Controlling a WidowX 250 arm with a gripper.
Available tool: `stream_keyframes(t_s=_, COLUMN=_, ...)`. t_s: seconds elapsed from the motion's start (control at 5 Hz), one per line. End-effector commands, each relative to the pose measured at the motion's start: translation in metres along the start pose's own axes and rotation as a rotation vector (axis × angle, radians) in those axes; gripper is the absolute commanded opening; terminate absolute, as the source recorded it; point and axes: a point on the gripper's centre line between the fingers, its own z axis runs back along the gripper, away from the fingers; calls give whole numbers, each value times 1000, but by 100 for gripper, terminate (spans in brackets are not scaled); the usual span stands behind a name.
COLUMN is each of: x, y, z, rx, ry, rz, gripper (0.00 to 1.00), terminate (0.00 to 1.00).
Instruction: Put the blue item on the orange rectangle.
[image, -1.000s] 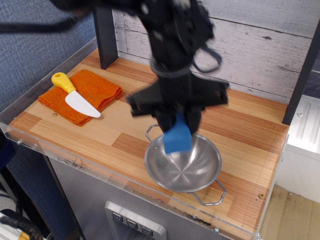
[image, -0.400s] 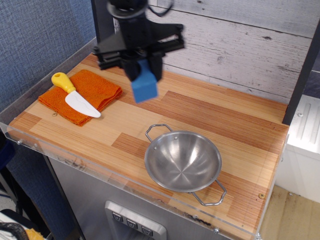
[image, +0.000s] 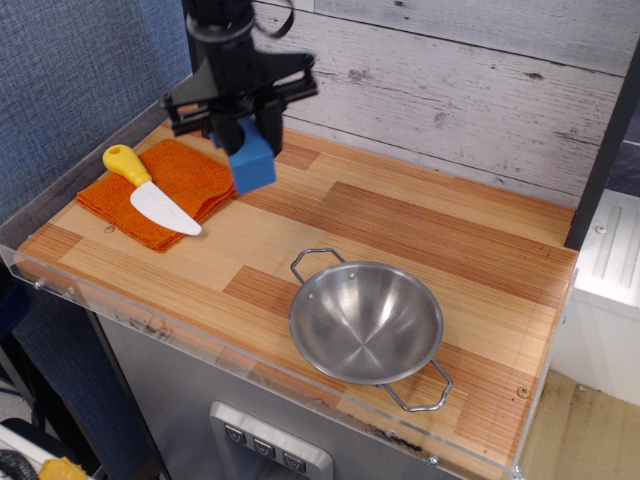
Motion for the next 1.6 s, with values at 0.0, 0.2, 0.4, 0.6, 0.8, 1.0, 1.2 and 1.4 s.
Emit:
stream_keyframes(t_s=0.0, x=45, y=13, z=-24, rx=35, ry=-29, rz=51, gripper=0, terminate=0)
stream_keyframes(t_s=0.2, x=49, y=18, z=-35, rx=42, ry=-12, rz=57, gripper=0, terminate=0)
stream_keyframes(t_s=0.4, x=50, y=25, z=-39, rx=47, ry=-7, rz=64, gripper=0, terminate=0)
stream_keyframes(t_s=0.6, x=47, y=35, z=-45, rx=64, ry=6, rz=67, gripper=0, terminate=0)
stream_keyframes(t_s=0.8, x=46, y=41, z=-50, rx=86, ry=13, rz=67, gripper=0, terminate=0)
stream_keyframes(t_s=1.0, x=45, y=40, z=-52, rx=81, ry=12, rz=56, gripper=0, terminate=0)
stream_keyframes(t_s=1.2, x=41, y=37, z=-53, rx=74, ry=46, rz=52, gripper=100, terminate=0)
stream_keyframes(t_s=1.4, x=40, y=34, z=-51, rx=74, ry=45, rz=58, gripper=100, terminate=0)
